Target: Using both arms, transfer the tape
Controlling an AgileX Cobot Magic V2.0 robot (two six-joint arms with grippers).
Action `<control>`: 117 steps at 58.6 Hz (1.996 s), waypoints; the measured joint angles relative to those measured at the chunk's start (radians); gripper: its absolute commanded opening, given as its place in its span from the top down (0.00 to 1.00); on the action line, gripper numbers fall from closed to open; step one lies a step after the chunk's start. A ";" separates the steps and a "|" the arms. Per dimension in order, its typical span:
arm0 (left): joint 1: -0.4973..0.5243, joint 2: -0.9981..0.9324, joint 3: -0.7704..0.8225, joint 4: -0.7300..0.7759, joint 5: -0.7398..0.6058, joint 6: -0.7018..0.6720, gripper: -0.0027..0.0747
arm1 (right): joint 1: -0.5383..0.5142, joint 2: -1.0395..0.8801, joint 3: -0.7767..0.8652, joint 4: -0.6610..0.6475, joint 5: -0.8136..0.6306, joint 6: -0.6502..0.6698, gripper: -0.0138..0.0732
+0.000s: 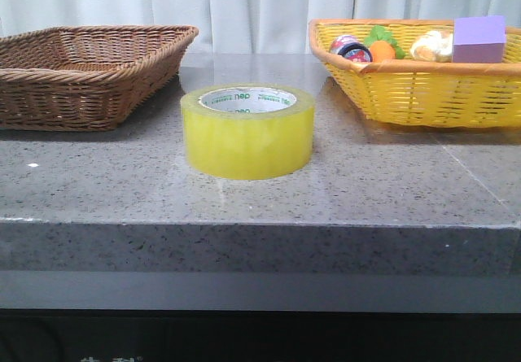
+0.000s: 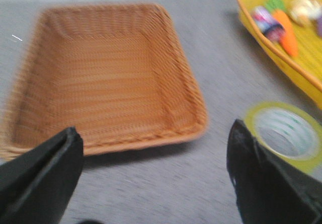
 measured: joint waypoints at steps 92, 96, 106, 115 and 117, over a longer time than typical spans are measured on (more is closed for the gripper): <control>-0.292 0.964 -0.579 0.041 0.227 0.045 0.36 | 0.000 0.000 0.000 0.000 -0.001 0.000 0.92; -0.292 0.965 -0.579 0.041 0.229 0.045 0.45 | -0.001 0.000 0.000 0.000 -0.001 0.000 0.92; -0.292 0.965 -0.579 0.041 0.231 0.045 0.70 | -0.001 0.000 0.000 0.000 -0.002 0.000 0.92; -0.292 0.965 -0.579 0.041 0.231 0.047 0.83 | -0.001 0.000 0.000 0.000 -0.003 0.000 0.92; -0.292 0.965 -0.579 0.043 0.231 0.048 0.84 | -0.001 0.000 0.000 0.000 -0.003 0.000 0.92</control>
